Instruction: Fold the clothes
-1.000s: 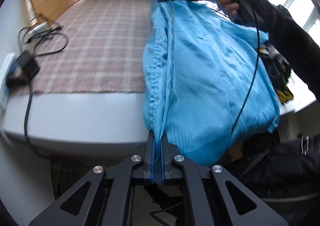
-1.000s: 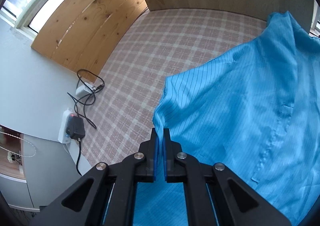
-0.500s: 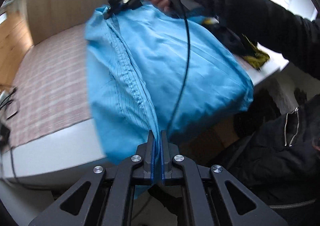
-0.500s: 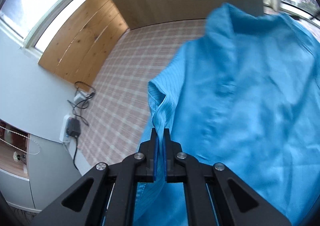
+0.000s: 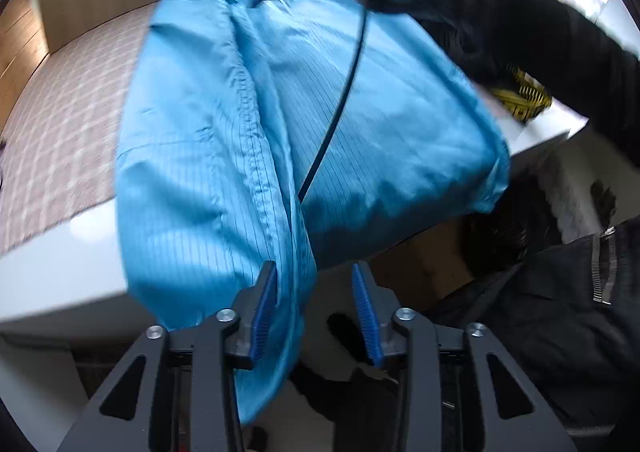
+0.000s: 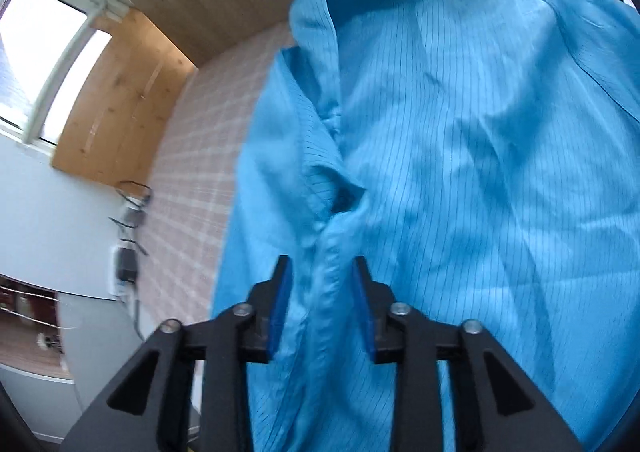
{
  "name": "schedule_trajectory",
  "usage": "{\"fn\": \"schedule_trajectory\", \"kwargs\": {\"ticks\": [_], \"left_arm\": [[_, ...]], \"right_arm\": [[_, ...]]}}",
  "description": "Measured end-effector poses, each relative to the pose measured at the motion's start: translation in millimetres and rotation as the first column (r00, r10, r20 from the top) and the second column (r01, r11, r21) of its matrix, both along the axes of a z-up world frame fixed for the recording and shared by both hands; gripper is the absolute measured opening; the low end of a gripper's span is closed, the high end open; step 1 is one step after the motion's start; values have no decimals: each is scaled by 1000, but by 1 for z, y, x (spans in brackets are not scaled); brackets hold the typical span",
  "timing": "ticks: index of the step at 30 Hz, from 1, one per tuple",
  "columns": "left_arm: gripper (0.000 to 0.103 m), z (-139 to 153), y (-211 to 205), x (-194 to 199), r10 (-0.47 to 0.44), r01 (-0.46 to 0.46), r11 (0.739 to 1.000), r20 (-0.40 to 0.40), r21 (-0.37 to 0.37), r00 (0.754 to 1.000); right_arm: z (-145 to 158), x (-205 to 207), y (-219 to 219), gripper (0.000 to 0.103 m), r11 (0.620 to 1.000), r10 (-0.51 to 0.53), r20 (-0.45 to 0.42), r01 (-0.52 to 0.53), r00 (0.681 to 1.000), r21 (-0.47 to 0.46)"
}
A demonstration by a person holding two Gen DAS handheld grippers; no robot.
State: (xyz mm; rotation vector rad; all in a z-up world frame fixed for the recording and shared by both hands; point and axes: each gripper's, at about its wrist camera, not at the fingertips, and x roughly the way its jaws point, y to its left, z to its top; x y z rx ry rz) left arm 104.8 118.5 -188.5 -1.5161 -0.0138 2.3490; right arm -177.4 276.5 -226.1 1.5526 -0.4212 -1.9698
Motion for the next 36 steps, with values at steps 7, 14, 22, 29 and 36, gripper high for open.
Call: {"fn": "schedule_trajectory", "kwargs": {"ticks": [7,14,22,29,36], "left_arm": [[41,10,-36,41,105,-111,980,46,167,993],[45,7,-42,99,151,-167,967,93,193,984],[43,-45,-102,66,374,-385,905,91,184,923],[42,-76,-144,24,531,-582,744,238,329,813],[39,-76,-142,13,552,-633,698,310,336,774]], "right_arm": [[43,47,22,45,997,72,-104,-76,992,-28],[85,126,33,45,943,333,-181,-332,925,38],[31,223,-59,40,792,599,-173,-545,782,276],[-14,206,-94,25,697,626,-166,-452,762,557],[-28,197,-92,25,661,646,-152,-448,748,602]]}}
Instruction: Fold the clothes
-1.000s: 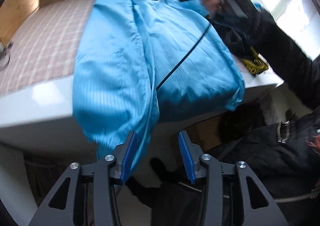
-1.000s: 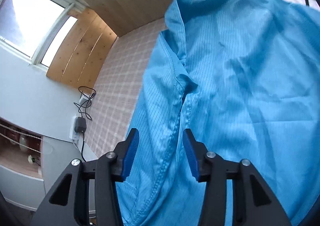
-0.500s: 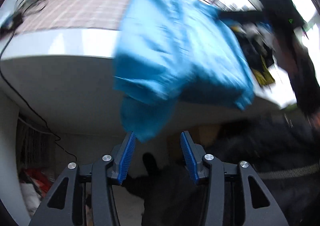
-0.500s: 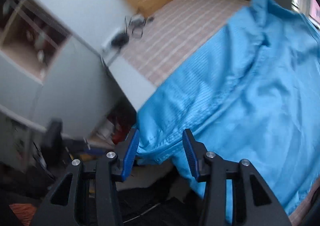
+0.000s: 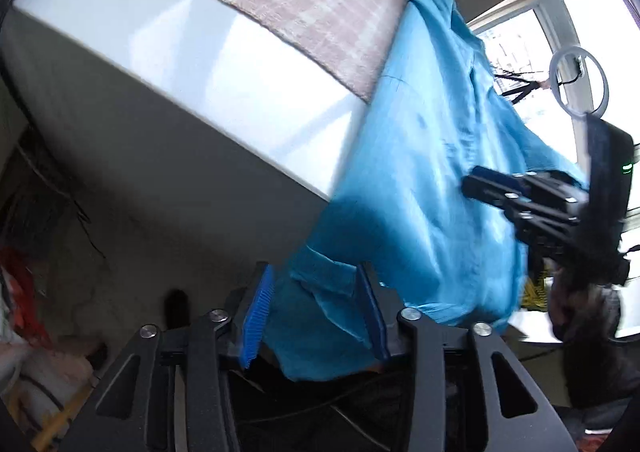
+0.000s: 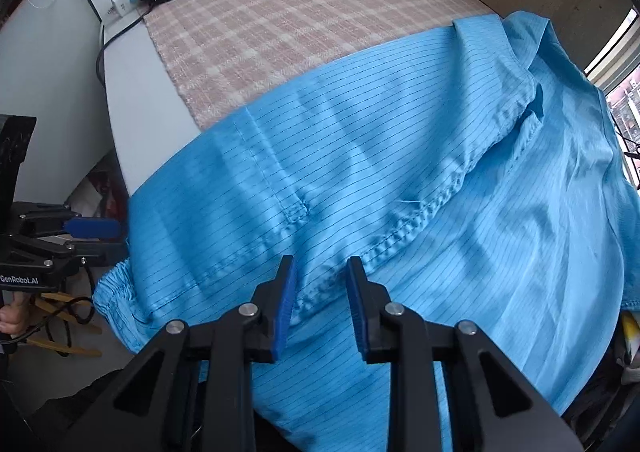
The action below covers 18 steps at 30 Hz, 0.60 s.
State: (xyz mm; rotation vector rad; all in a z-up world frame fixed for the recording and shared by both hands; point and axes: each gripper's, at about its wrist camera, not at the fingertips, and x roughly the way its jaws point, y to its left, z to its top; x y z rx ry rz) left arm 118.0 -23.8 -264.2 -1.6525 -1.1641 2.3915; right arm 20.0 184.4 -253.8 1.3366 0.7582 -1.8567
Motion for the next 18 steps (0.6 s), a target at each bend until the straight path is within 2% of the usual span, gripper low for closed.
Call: {"fn": "schedule_trajectory", "kwargs": {"ticks": [5,6,7,9,14,16,18], "left_arm": [[37,12,-6,-8,30,-26,996,46,-90,998],[29,8,-5,-12,25,-18,995,68,-101,997],[15,4,-4,-18,22,-12,994,92,-109,996],[1,-8,-1,-25,25,-12,995,136,-99,990],[0,-23,0,-10,44,-45,999,109,11,993],[0,-21,1,-4,46,-46,999,97,2,994],[0,-16,3,3,28,-24,999,100,-39,995]], "right_arm": [[-13,-5,9,25,1000,-13,35,12,999,14],[-13,-5,10,25,1000,-12,34,11,999,10],[-13,-6,11,25,1000,-10,34,9,999,11],[-14,-6,12,25,1000,-5,34,5,999,14],[-14,-11,14,25,1000,-8,47,7,999,19],[-13,-14,13,25,1000,-5,49,4,999,20],[-11,-14,14,25,1000,-7,42,5,999,28]]}}
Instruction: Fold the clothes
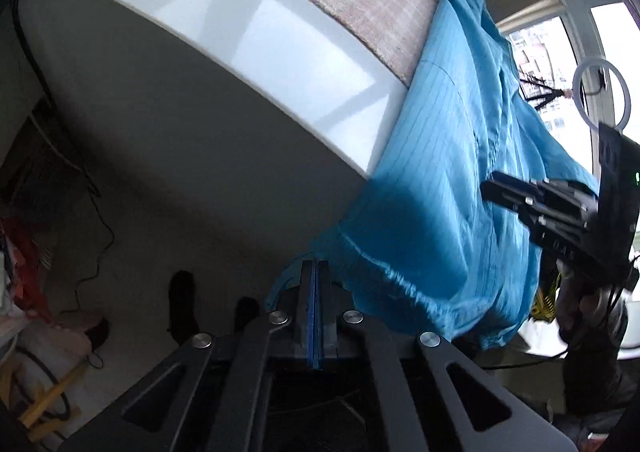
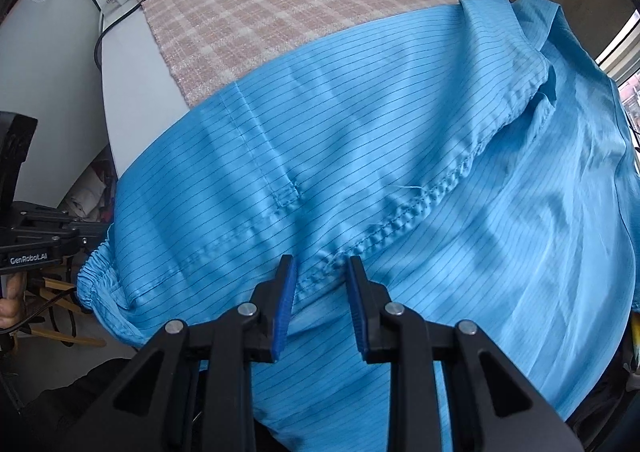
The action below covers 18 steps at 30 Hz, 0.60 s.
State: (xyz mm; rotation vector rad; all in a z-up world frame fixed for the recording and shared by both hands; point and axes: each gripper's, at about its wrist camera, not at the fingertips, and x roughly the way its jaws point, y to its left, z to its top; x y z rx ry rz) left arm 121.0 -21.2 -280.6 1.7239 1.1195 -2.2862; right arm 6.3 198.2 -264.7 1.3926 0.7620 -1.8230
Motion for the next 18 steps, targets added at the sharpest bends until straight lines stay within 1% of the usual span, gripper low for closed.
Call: {"fn": "schedule_trajectory", "kwargs": {"ticks": [1,2,4,5,6,7,8,9,10,13,16,18], "left_arm": [[0,2,-1,4,-4,4,1000,13,-24,1000],[0,4,-2,8,-7,8,999,25,-48,1000],[0,7,-5,16,-13,18,995,51,-95,999],[0,9,-7,20,-17,24,993,60,-114,998],[0,11,-9,23,-24,31,992,64,-123,998],[0,12,-12,27,-28,36,991,65,-127,997],[0,14,-16,29,-30,37,992,61,-124,998],[0,15,-19,32,-33,40,992,54,-122,998],[0,16,-23,33,-45,50,991,44,-122,998],[0,18,-32,33,-115,116,987,12,-110,993],[0,18,-39,29,-166,163,982,-19,-98,986],[0,18,-43,26,-196,192,977,-39,-90,980]], "right_arm": [[7,3,-1,25,1000,15,-16,-15,1000,-8],[15,11,-3,25,998,55,-12,-55,998,-30],[33,34,-9,26,985,152,14,-151,988,-84],[39,44,-14,28,975,195,64,-186,979,-122],[43,57,-23,29,968,211,125,-190,969,-163],[44,68,-33,35,963,223,168,-191,960,-189],[41,78,-45,42,961,240,173,-209,955,-180],[37,88,-57,43,959,258,164,-233,952,-159],[32,99,-70,43,957,276,155,-256,948,-137],[11,112,-93,43,953,301,146,-302,942,-18],[-10,116,-110,43,950,286,170,-302,943,77],[-19,119,-112,43,939,297,164,-319,941,131]]}}
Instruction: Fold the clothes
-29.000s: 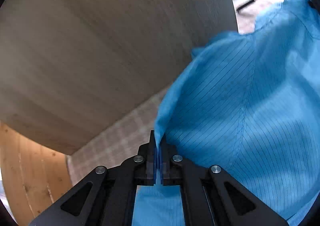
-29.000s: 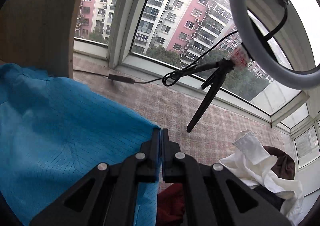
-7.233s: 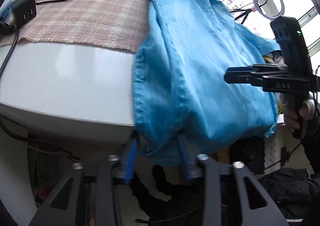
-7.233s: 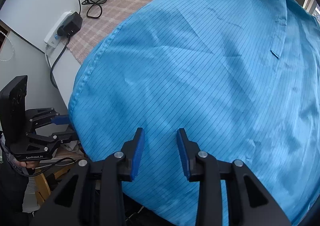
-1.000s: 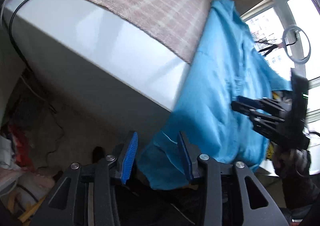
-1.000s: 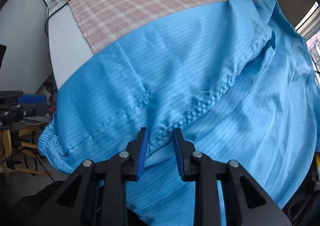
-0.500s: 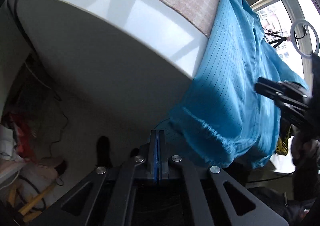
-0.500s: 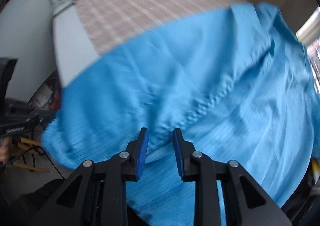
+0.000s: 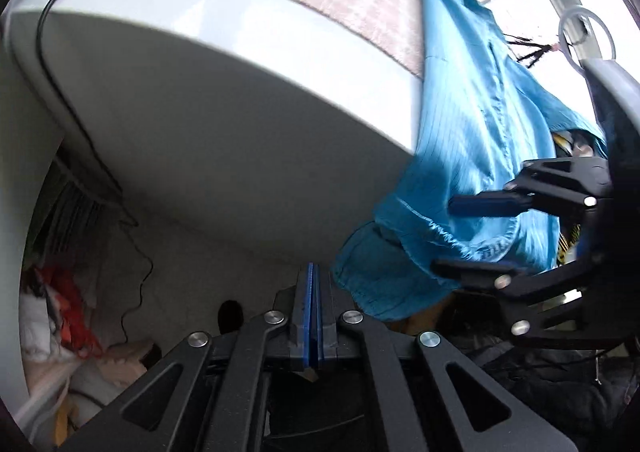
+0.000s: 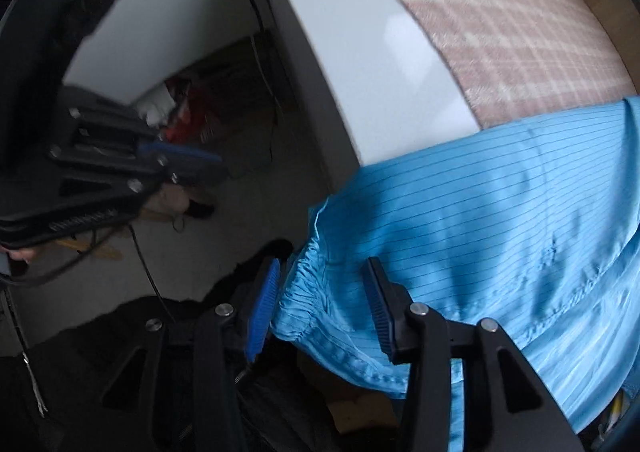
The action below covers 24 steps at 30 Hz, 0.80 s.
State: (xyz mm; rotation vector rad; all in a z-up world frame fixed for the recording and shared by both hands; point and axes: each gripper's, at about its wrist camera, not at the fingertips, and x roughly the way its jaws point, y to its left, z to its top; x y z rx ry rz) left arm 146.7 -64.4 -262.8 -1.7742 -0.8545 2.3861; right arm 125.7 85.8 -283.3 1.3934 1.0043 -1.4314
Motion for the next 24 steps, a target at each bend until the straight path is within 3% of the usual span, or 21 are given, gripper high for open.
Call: {"fn": "schedule_trajectory", "kwargs": {"ticks": [1,4,7,10,16,21,24], "left_arm": [[0,0,-2,-1,-16,16,1000,-9,8,1000],[0,1,-7,-8,-70,70,997,-33,8,997],[0,4,-6,-13,-142,143,990,-64,12,988],[0,7,16,-21,-227,230,973,-113,12,967],[0,26,53,-49,-370,388,921,-265,20,891],[1,35,77,-73,-414,464,884,-374,51,830],[9,39,89,-75,-425,491,869,-417,62,804]], "right_arm": [[-4,2,0,43,1000,13,-13,-13,1000,24],[-13,5,2,12,996,26,7,-27,1000,90],[1,8,9,10,990,66,-5,-65,998,124],[38,11,21,10,981,129,-77,-116,989,156],[106,-6,39,9,953,232,-292,-158,928,258],[132,-15,45,9,950,264,-391,-168,882,261],[126,-16,38,9,950,267,-384,-174,884,259]]}}
